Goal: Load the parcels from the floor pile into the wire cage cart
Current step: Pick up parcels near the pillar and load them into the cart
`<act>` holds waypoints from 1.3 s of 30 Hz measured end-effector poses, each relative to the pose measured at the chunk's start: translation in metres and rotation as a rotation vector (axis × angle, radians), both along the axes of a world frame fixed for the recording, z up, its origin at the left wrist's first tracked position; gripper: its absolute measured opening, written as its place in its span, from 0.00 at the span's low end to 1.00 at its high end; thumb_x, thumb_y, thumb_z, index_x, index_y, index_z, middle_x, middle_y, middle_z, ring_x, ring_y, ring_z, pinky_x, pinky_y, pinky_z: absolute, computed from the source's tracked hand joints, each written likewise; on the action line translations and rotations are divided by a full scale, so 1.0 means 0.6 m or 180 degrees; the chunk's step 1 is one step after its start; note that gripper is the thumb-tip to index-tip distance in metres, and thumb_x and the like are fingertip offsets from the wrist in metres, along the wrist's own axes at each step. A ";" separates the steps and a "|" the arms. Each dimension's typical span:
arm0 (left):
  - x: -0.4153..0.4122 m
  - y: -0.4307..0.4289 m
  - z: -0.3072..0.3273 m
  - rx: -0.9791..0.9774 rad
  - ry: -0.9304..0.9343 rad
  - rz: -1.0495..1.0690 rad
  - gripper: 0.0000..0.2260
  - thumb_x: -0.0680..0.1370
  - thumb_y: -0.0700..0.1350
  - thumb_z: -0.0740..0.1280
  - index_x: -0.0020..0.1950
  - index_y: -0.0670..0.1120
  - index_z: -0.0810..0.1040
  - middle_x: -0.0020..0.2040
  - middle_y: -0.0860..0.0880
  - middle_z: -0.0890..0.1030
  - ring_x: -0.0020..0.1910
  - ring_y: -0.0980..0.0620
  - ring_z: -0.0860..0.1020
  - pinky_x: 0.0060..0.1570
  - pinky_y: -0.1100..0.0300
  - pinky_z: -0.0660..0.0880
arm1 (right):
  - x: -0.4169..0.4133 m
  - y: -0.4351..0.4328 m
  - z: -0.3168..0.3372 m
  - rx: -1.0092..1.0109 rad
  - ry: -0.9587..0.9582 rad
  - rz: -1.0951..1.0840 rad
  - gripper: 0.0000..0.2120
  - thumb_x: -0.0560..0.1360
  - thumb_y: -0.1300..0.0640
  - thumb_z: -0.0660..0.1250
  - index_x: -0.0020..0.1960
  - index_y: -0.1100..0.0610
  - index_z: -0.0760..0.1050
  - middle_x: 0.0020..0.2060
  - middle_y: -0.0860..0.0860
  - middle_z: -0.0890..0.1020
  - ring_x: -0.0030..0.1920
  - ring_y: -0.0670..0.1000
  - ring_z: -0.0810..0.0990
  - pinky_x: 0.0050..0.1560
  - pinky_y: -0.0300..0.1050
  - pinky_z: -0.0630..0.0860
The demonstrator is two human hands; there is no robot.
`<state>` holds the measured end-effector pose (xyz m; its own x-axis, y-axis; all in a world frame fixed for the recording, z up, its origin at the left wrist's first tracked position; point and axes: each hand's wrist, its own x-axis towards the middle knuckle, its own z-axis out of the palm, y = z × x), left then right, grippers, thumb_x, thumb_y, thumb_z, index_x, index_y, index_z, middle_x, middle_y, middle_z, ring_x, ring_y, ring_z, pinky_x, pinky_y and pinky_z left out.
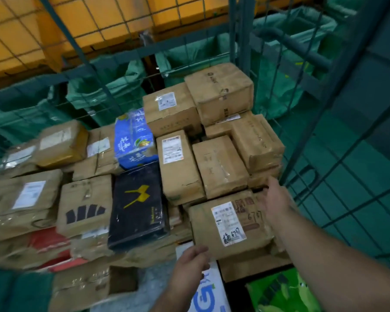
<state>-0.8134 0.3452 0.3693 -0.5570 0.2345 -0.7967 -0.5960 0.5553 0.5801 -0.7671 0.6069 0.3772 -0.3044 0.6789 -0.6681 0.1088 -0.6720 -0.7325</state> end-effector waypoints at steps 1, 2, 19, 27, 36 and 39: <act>0.002 -0.003 0.007 0.0065 0.0003 -0.0073 0.07 0.79 0.48 0.71 0.56 0.52 0.83 0.53 0.47 0.84 0.49 0.49 0.83 0.46 0.56 0.75 | 0.015 -0.027 0.002 0.0038 -0.0058 0.0091 0.15 0.83 0.44 0.60 0.48 0.53 0.78 0.48 0.54 0.84 0.42 0.53 0.82 0.41 0.48 0.77; 0.004 -0.012 0.011 0.0125 0.0024 -0.0177 0.08 0.79 0.48 0.71 0.57 0.51 0.83 0.53 0.47 0.84 0.49 0.50 0.82 0.46 0.57 0.75 | 0.030 -0.063 0.001 0.0049 -0.0123 0.0235 0.16 0.83 0.45 0.60 0.44 0.53 0.78 0.46 0.53 0.83 0.40 0.53 0.80 0.41 0.47 0.76; 0.358 -0.032 0.017 0.0697 -0.0207 -0.2333 0.02 0.79 0.43 0.71 0.47 0.45 0.81 0.43 0.46 0.84 0.40 0.50 0.82 0.32 0.64 0.72 | 0.555 -0.422 -0.033 -0.0440 -0.0543 -0.1393 0.13 0.82 0.50 0.62 0.47 0.56 0.80 0.35 0.51 0.82 0.31 0.49 0.74 0.34 0.43 0.62; 0.670 0.058 0.041 0.0765 -0.0191 -0.3533 0.05 0.75 0.46 0.73 0.49 0.47 0.82 0.45 0.48 0.85 0.39 0.52 0.80 0.41 0.60 0.74 | 0.847 -0.408 -0.027 -0.0290 -0.0394 -0.2261 0.15 0.81 0.48 0.64 0.55 0.59 0.81 0.45 0.54 0.86 0.40 0.52 0.78 0.40 0.46 0.69; 1.047 0.201 0.030 0.0871 -0.0210 -0.3885 0.03 0.81 0.45 0.68 0.52 0.48 0.81 0.47 0.50 0.84 0.43 0.52 0.81 0.37 0.61 0.70 | 1.242 -0.301 -0.004 -0.0062 -0.0889 -0.2370 0.15 0.82 0.49 0.64 0.56 0.61 0.80 0.46 0.55 0.85 0.39 0.52 0.77 0.40 0.46 0.68; 1.068 0.237 0.032 0.0744 -0.0179 -0.3836 0.04 0.80 0.47 0.68 0.53 0.49 0.81 0.52 0.50 0.85 0.44 0.53 0.81 0.40 0.60 0.71 | 1.302 -0.252 -0.004 -0.0192 -0.0752 -0.2386 0.16 0.82 0.48 0.63 0.57 0.60 0.80 0.48 0.55 0.84 0.41 0.53 0.76 0.43 0.48 0.68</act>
<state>-0.1724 0.4873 0.3884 0.1482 0.7158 -0.6824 0.1986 0.6544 0.7296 0.0142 0.4556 0.3749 0.3750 0.6074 -0.7003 -0.2409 -0.6656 -0.7064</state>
